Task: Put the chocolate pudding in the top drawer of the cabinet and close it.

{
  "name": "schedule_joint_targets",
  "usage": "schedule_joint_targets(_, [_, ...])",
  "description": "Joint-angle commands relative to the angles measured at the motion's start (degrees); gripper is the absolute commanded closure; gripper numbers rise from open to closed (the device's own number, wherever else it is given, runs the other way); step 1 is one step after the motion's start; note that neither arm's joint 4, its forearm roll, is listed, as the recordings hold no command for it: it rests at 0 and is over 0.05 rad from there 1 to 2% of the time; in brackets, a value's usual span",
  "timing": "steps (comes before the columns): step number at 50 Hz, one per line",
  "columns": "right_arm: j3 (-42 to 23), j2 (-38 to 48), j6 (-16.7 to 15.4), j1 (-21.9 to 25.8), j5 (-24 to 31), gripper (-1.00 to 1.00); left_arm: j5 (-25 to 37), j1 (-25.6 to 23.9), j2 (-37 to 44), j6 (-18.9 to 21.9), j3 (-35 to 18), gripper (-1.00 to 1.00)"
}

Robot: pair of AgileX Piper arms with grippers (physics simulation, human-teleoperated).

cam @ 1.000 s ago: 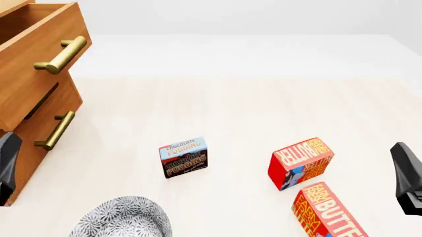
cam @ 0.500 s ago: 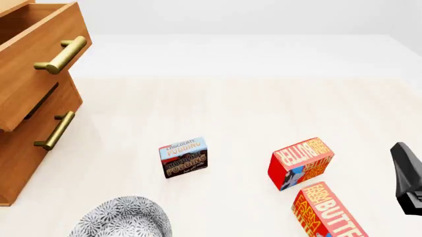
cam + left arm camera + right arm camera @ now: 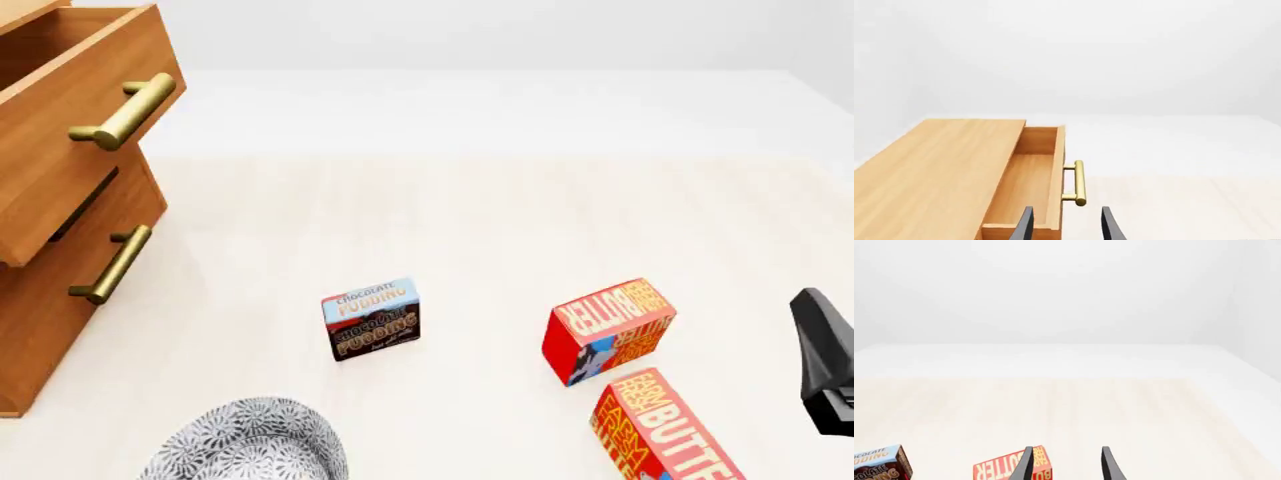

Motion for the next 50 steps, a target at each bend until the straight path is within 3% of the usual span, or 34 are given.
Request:
schedule_joint_targets(1, [0.04, -0.09, 0.02, 0.01, 0.07, -1.0, 6.94, 2.72, 3.25, 0.37, -8.96, -1.0])
schedule_joint_targets(18, [0.04, -0.1, 0.01, 0.02, 0.07, -1.0, 15.27, 1.31, 11.02, 4.01, -21.94, -1.0])
schedule_joint_targets(28, [0.04, -0.1, -0.01, 0.02, 0.07, -1.0, 24.6, -0.7, 16.92, 0.18, -30.88, -1.0])
schedule_joint_targets(36, [0.04, -0.1, 0.01, 0.01, 0.07, -1.0, 29.56, -0.04, 19.6, 0.03, -35.96, -1.0])
schedule_joint_targets(50, [0.04, -0.1, 0.0, 0.02, 0.07, -1.0, 33.44, -0.39, 25.28, -1.82, -35.08, -1.0])
